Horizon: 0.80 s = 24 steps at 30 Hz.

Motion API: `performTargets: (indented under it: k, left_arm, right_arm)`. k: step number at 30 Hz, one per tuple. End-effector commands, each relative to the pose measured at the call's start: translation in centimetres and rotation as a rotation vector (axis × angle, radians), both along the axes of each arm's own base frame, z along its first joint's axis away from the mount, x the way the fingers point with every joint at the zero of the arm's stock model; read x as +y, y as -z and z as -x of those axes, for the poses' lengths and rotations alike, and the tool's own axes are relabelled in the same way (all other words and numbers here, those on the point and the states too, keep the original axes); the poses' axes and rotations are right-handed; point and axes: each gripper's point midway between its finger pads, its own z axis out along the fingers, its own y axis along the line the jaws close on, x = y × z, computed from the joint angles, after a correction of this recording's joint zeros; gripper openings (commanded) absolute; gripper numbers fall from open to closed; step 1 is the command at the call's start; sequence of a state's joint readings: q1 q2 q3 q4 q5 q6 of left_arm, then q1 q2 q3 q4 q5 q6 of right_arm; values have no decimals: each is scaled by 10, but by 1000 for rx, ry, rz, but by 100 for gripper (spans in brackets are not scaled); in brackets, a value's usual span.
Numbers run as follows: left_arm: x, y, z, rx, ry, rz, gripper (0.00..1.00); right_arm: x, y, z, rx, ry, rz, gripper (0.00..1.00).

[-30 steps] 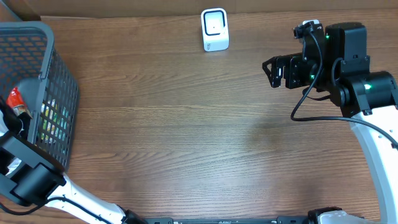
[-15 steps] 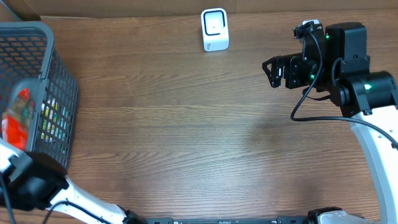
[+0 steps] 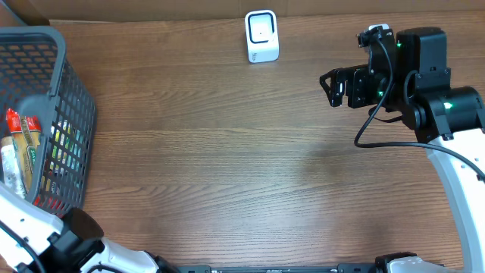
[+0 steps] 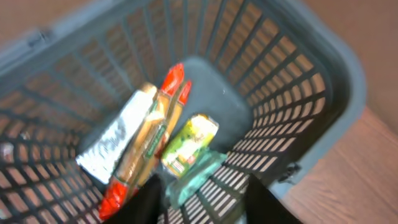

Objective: Scan the item barcode
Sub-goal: 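Reach into the basket and grasp the spaghetti pack with left gripper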

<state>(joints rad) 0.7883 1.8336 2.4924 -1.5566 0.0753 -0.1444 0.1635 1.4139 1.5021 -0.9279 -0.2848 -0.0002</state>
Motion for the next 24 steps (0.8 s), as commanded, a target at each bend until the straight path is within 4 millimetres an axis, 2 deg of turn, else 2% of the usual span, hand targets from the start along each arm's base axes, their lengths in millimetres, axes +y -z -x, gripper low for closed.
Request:
performTargets:
  k: [1,5,7,14,15,24]
  left_arm:
    - [14,46,-4,85,-41,110,49]
    - [24,89,-3,174,-59,193,55]
    - [30,120,0,232,-74,259,57]
    - [51,182,14,265,-81,366,66]
    - [56,197,18,273,-64,371,67]
    - [61,278,28,375,29,322,70]
  right_arm:
    - [1,-14,-2,-36,-7,-9,100]
    - [1,-13,-2,-33,-7,-8,100]
    - [1,-13,-2,-33,-7,-8,100]
    - [1,-13,-2,-33,-7,-8,100]
    - [1,-13,-2,-33,-7,-8,100]
    - [1,-13,-2,-32,-7,-8,100]
